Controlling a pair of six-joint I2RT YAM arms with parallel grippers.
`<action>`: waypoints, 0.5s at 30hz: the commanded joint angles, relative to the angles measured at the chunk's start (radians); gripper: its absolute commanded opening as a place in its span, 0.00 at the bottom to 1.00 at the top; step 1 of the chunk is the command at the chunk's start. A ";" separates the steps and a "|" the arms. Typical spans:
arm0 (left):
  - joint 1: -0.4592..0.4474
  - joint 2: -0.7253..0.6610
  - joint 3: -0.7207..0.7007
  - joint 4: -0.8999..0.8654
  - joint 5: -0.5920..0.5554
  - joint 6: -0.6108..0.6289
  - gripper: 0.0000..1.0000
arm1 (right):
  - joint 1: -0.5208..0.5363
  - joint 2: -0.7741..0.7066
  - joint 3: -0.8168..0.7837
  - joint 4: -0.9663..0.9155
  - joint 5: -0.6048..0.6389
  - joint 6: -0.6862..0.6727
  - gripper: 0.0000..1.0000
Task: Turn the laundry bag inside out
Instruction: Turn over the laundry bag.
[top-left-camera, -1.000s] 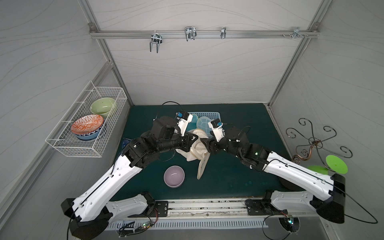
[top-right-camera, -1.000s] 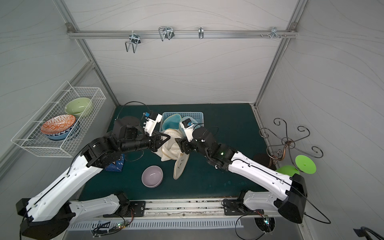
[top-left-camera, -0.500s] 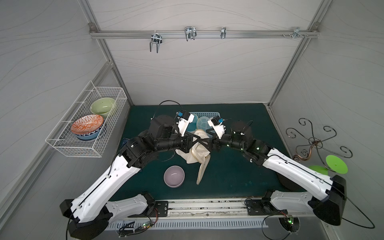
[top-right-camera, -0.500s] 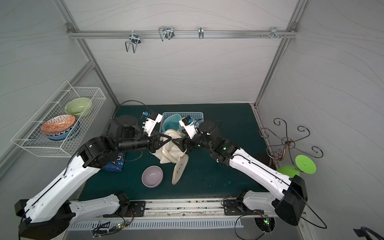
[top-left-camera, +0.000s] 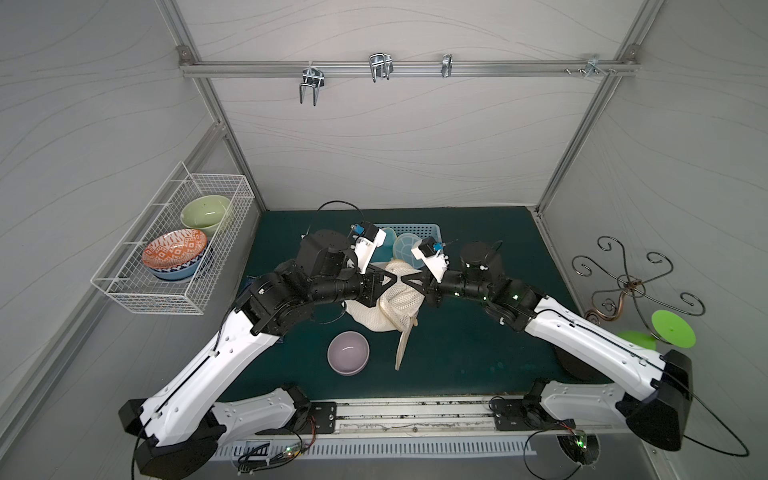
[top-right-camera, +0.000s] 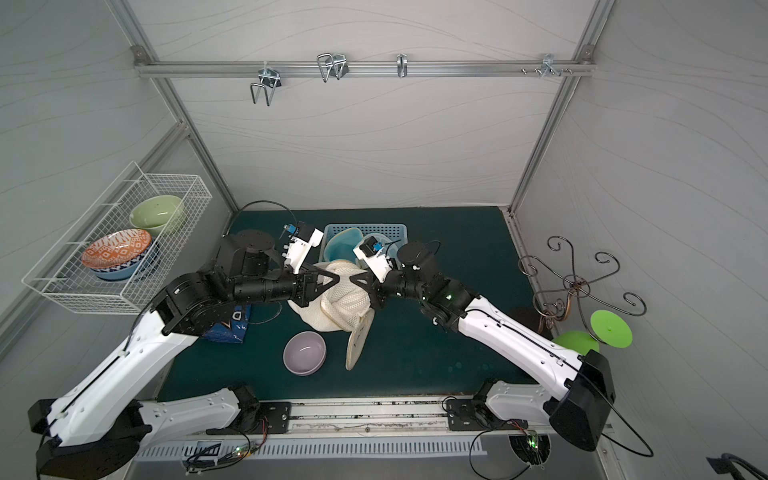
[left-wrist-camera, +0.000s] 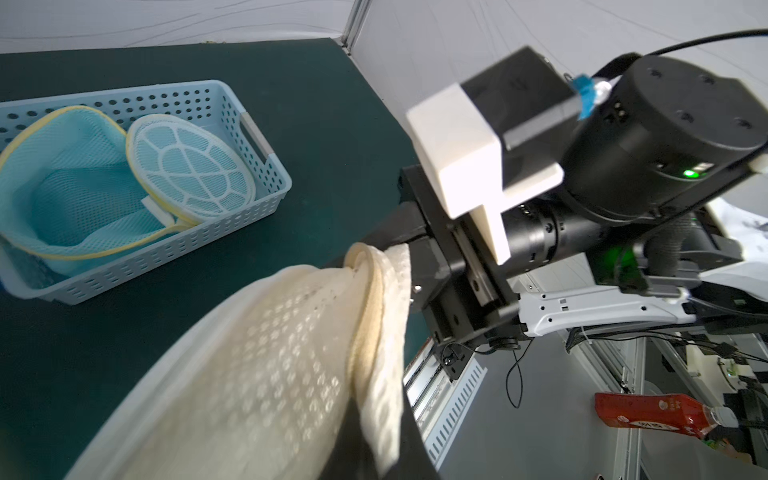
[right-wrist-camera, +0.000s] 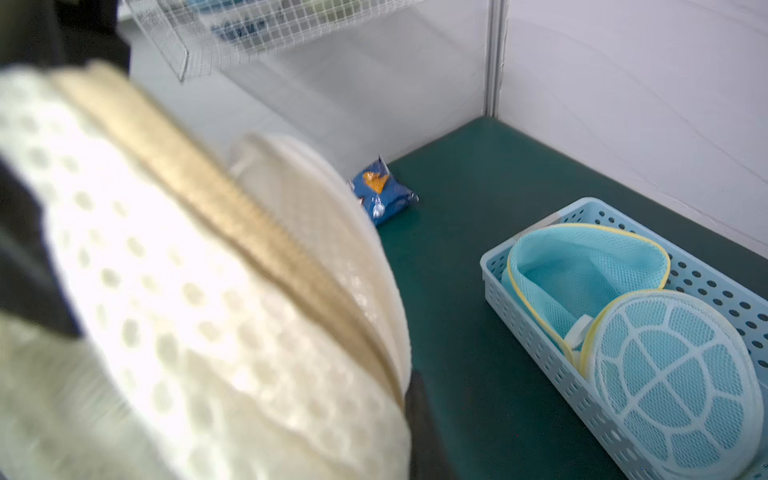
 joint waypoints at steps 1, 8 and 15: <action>0.010 0.007 0.087 -0.016 -0.093 0.058 0.00 | -0.001 -0.024 0.054 -0.156 -0.123 -0.086 0.00; 0.076 0.037 0.134 -0.036 -0.133 0.104 0.00 | 0.039 -0.097 0.086 -0.297 -0.335 -0.162 0.00; 0.149 0.102 0.105 -0.029 -0.156 0.156 0.00 | 0.056 -0.187 0.094 -0.277 -0.479 -0.177 0.00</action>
